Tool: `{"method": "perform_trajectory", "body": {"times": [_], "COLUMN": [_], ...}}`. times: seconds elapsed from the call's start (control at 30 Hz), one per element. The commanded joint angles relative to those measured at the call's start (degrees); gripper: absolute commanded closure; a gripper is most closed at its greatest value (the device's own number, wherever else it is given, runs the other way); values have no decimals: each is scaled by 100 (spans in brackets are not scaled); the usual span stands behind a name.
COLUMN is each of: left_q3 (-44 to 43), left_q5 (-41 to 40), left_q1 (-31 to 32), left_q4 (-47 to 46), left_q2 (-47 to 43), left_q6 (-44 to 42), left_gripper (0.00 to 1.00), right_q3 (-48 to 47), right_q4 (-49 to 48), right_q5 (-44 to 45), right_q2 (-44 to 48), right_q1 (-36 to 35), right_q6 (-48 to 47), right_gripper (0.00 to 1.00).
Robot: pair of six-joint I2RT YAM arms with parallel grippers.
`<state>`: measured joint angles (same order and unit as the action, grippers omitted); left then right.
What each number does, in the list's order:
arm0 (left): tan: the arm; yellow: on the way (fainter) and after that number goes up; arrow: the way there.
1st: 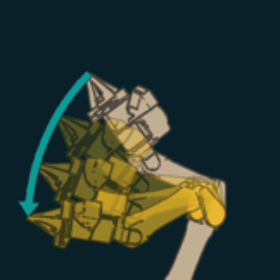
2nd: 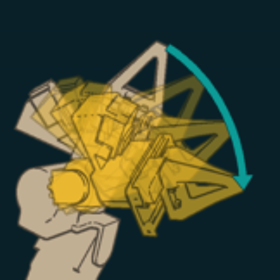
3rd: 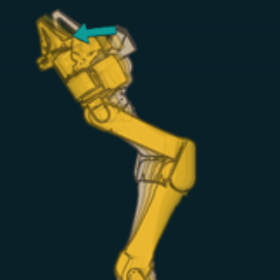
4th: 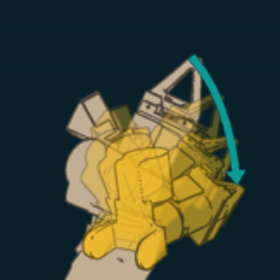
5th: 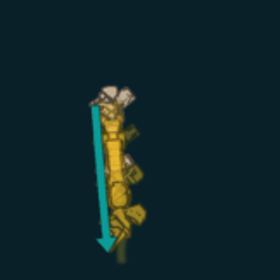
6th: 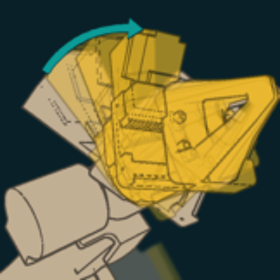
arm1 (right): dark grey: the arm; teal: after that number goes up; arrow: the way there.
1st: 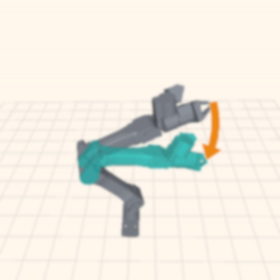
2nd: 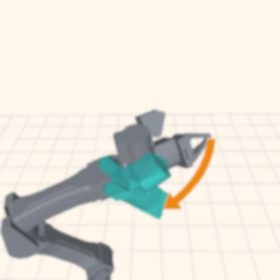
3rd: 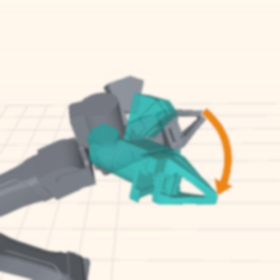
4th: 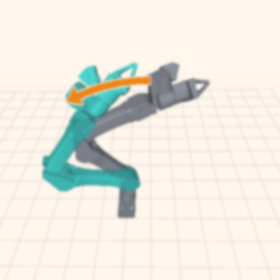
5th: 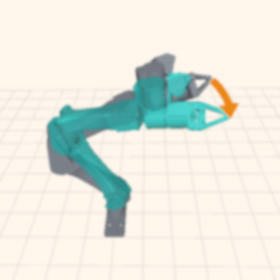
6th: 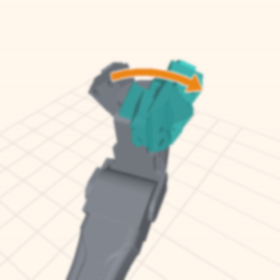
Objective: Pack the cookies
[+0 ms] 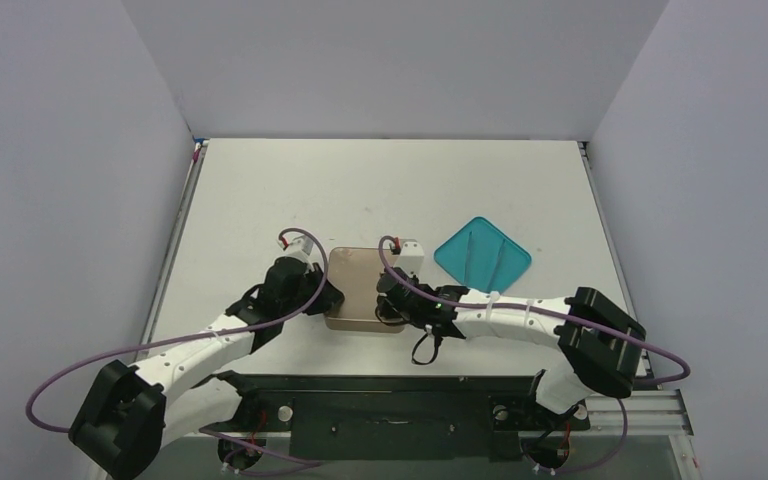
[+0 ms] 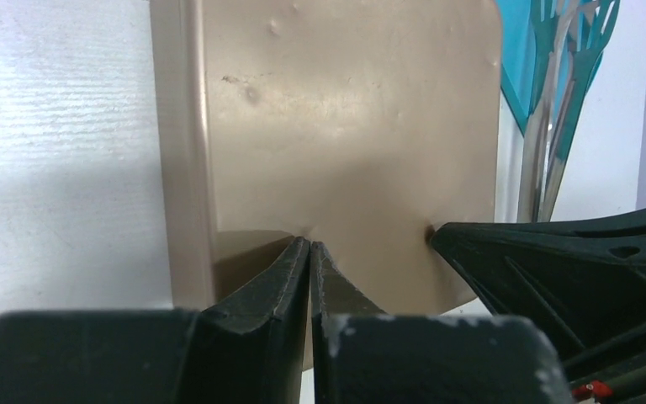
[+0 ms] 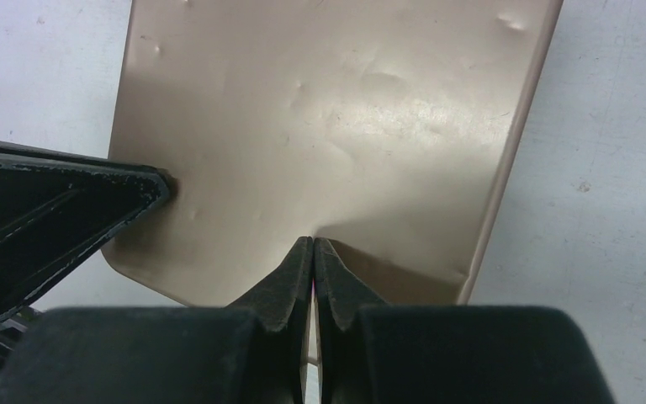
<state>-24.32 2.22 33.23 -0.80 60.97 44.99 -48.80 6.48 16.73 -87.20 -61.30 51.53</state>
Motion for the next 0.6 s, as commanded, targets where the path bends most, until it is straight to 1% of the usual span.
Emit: {"method": "perform_trajectory", "body": {"times": [0.0, 0.03, 0.07, 0.1, 0.17, 0.2, 0.27, 0.3, 0.33, 0.37, 0.4, 0.43, 0.47, 0.5, 0.53, 0.57], "left_q3": [-313, -378, -499, -563, -742, -858, -1058, -1216, -1304, -1482, -1573, -1778, -1888, -2080, -2184, -2370], "left_q5": [-143, -117, -99, -81, -59, -57, -72, -125, -151, -248, -380, -433, -536, -599, -747, -836], "left_q1": [13, 11, 14, 11, 15, 16, 12, 5, 7, 7, 1, 0, -5, -3, -2, -1], "left_q4": [1142, 1235, 1329, 1377, 1515, 1601, 1745, 1809, 1929, 1989, 2122, 2186, 2325, 2460, 2536, 2678], "left_q2": [-197, -269, -338, -365, -459, -521, -635, -668, -728, -749, -781, -793, -796, -797, -786, -777], "left_q6": [-370, -391, -420, -434, -463, -504, -606, -702, -760, -899, -968, -1125, -1208, -1369, -1449, -1612], "left_gripper": [93, 86, 82, 75, 68, 67, 62, 58, 56, 53, 51, 50, 48, 47, 43, 40], "right_q3": [-117, -175, -236, -253, -283, -280, -254, -236, -196, -181, -147, -130, -95, -66, -50, -16], "right_q4": [751, 827, 867, 930, 1012, 1065, 1157, 1182, 1227, 1256, 1305, 1326, 1362, 1385, 1425, 1439], "right_q5": [185, 290, 341, 448, 627, 780, 1051, 1148, 1328, 1414, 1564, 1611, 1662, 1677, 1685, 1678], "right_q2": [166, 224, 364, 446, 704, 911, 1246, 1375, 1615, 1735, 1968, 2189, 2299, 2505, 2593, 2776], "right_q1": [-65, -66, -66, -66, -60, -54, -39, -31, 8, 32, 90, 135, 232, 303, 437, 571], "right_q6": [-95, -119, -190, -228, -336, -411, -540, -640, -699, -812, -864, -982, -1082, -1160, -1210, -1328], "right_gripper": [100, 100, 100, 100, 100, 100, 97, 91, 89, 82, 78, 71, 67, 61, 58, 51]}}
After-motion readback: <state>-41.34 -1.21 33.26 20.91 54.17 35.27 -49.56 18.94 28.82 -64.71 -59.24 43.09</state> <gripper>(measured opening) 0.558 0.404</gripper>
